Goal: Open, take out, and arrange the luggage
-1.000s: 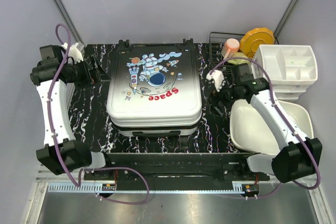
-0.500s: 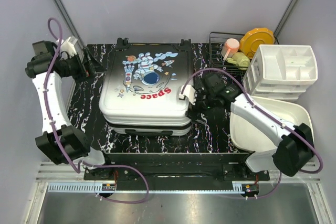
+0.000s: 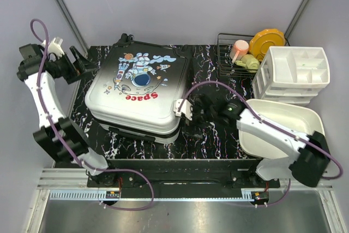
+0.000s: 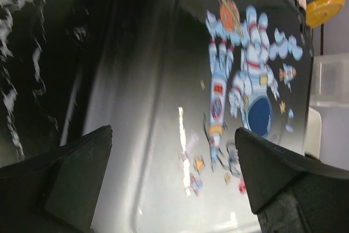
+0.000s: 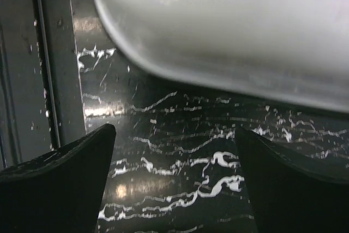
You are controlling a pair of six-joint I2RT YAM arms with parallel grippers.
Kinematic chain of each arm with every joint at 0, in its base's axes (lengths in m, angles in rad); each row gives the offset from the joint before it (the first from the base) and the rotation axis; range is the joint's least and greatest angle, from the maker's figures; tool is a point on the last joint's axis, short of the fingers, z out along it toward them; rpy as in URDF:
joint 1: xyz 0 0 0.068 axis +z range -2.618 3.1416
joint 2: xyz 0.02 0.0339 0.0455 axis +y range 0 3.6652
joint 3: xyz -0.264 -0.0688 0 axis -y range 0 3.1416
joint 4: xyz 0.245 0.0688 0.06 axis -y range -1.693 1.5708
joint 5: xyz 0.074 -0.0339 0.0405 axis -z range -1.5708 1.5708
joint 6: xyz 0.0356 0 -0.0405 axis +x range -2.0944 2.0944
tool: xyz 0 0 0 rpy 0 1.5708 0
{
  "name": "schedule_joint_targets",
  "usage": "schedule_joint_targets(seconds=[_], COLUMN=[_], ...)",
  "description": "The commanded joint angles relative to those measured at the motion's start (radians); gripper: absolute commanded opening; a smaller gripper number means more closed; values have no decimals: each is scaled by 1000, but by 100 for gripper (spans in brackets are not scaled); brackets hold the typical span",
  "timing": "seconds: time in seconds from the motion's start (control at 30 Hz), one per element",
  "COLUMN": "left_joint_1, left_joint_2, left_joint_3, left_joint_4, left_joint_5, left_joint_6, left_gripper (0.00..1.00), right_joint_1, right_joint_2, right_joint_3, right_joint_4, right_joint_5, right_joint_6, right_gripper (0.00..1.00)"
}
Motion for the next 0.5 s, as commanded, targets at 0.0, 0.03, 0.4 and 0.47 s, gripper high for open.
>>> schedule_joint_targets(seconds=[0.0,0.03,0.4,0.47], left_joint_1=[-42,-76,-364,-383], left_joint_2=[185,221,480,544], left_joint_3=[143,187,400,454], left_joint_4=[158,157,173,173], left_joint_5=[-28,-21,94,111], left_joint_6=[-25,-28,41,26], left_gripper=[99,99,88,84], right_joint_1=[3,5,6,20], right_joint_2=[-160,-174,-173,-141], right_joint_3=[-124,-138,-271,-284], right_joint_4=[46,49,291,351], right_joint_5=[53,67,60,63], right_joint_6=[-54,-55,-84,-80], right_gripper=[98,98,51,45])
